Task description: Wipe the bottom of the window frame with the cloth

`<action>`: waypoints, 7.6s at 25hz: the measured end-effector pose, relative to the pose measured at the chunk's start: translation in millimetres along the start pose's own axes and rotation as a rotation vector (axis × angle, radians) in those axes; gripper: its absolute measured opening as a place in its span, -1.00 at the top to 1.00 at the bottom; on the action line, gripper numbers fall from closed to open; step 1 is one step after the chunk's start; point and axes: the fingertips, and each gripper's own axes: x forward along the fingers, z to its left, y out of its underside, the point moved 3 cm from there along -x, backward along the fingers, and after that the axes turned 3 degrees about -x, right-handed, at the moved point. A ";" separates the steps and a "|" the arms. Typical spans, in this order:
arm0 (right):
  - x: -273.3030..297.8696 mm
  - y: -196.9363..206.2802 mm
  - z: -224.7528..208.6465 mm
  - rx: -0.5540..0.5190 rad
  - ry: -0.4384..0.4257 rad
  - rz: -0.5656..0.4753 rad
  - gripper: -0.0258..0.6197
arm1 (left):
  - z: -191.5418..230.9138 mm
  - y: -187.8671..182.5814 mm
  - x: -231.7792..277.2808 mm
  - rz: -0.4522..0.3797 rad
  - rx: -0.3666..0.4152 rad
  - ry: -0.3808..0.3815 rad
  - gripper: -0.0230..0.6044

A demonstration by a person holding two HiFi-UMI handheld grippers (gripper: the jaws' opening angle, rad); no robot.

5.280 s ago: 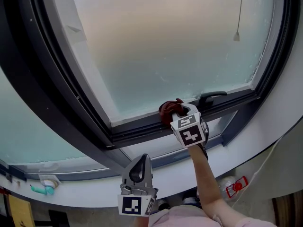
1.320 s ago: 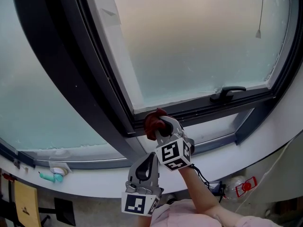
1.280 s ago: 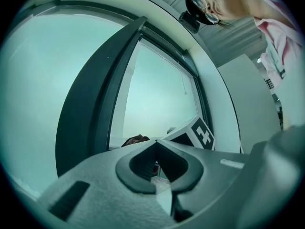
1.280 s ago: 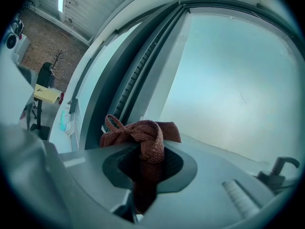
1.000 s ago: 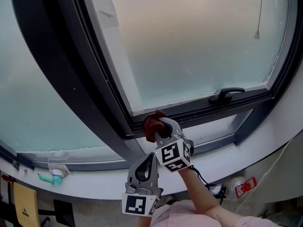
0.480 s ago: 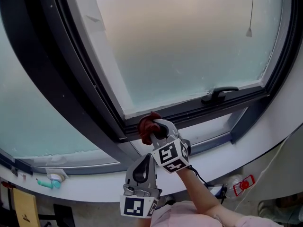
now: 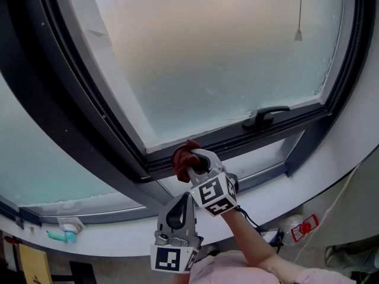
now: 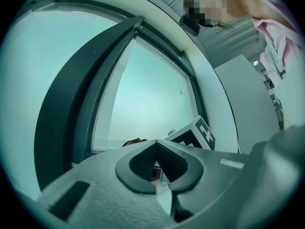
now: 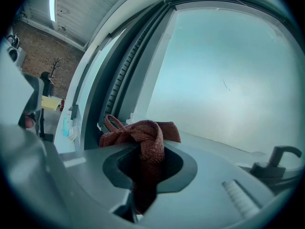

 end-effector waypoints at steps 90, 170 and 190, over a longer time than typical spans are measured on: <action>-75.4 64.1 -146.8 0.291 0.023 -0.067 0.73 | -124.9 10.5 121.8 -0.038 -0.153 0.340 0.94; -84.9 77.5 -168.7 0.039 0.147 0.048 0.75 | -60.6 -11.4 0.3 -0.041 0.003 -0.074 0.93; -84.4 79.2 -169.5 0.043 0.151 0.047 0.74 | -62.8 -16.8 -24.5 -0.060 -0.014 -0.044 0.93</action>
